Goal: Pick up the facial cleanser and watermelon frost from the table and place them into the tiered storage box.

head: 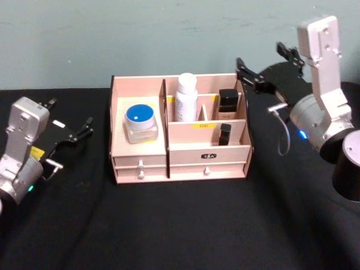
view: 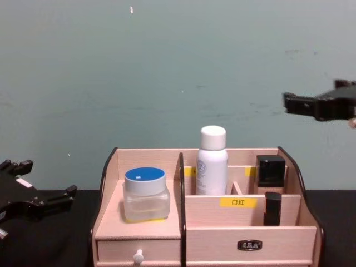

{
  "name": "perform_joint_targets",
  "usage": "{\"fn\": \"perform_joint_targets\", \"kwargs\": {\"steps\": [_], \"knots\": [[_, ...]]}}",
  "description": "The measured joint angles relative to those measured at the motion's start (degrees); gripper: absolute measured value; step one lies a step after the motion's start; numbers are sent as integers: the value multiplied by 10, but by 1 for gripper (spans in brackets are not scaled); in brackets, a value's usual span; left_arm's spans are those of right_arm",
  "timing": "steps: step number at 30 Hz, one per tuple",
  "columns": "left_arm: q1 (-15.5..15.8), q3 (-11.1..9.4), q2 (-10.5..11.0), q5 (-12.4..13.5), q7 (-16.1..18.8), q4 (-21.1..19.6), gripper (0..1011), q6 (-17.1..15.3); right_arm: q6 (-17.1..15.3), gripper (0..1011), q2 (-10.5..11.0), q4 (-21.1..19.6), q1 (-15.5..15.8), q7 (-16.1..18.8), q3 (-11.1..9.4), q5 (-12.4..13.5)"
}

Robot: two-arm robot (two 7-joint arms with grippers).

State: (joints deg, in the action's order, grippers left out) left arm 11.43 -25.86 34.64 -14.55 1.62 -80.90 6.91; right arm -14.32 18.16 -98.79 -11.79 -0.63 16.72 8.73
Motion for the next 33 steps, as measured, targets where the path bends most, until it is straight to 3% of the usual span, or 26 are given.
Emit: {"fn": "perform_joint_targets", "kwargs": {"steps": [5, 13, 33], "knots": [[0, 0, 0, 0, 0, 0, 1001, 0, -1, 1002, -16, 10, 19, -36, -27, -9], [0, 0, 0, 0, 0, 0, 1001, 0, -12, 1002, -32, 25, 34, -50, -52, -11], [0, 0, 0, 0, 0, 0, 1001, 0, -13, 1002, -31, 25, 32, -50, -50, -11]]}}
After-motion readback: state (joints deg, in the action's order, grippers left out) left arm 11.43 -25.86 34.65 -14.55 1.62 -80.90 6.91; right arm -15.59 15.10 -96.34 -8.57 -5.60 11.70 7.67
